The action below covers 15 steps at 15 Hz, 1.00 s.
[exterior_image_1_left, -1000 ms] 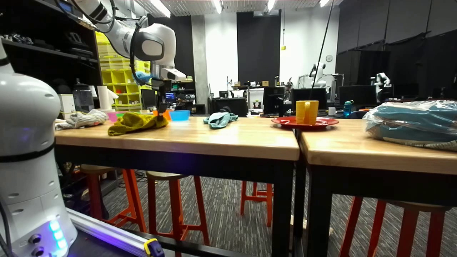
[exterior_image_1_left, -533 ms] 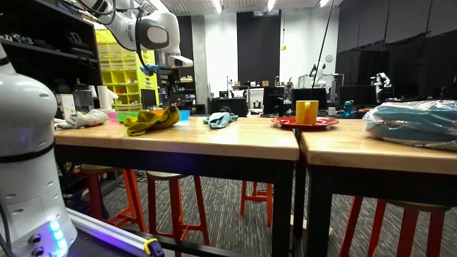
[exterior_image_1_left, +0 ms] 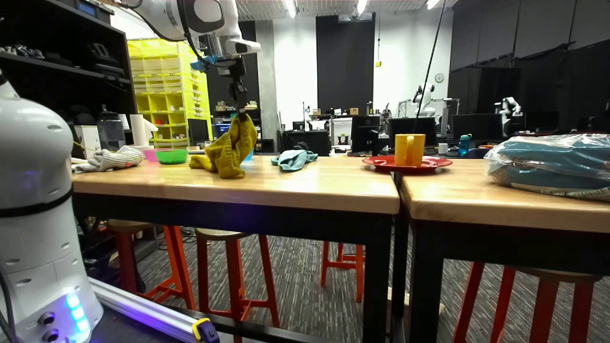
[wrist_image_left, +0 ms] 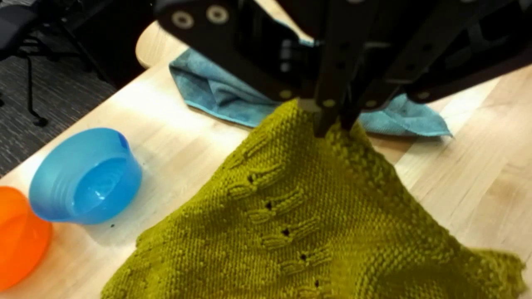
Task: Unfold the yellow cloth and move it to the left.
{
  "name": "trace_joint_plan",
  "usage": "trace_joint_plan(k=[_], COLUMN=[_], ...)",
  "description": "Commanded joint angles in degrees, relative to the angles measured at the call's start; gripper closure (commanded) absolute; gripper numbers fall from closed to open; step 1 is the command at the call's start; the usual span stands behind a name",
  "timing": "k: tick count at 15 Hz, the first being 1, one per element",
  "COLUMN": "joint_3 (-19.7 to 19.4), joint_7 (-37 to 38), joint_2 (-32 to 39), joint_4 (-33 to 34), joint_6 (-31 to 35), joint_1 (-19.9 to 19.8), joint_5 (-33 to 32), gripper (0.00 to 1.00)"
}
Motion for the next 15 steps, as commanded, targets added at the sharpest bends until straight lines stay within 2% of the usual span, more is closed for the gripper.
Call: trace_joint_plan(k=[1,6,13,14,15], joint_3=[0.02,0.78,-0.13,0.05,0.24], joint_7=[0.68,1.01,1.47,2.25,2.95], joint_2=[-2.24,-1.90,-1.76,-1.48,-1.36], joint_4=[3.25,5.54,1.31,1.06,0.77], joint_6=[-1.87,0.42,0.13,-0.02,-0.24], joint_1=[-1.43,-2.71,-4.04,-4.37,-4.67], joint_5=[-2.21,-6.43,-9.13,-9.18,-9.27], gripper=[0.99,0.99,0.99,0.96,0.71])
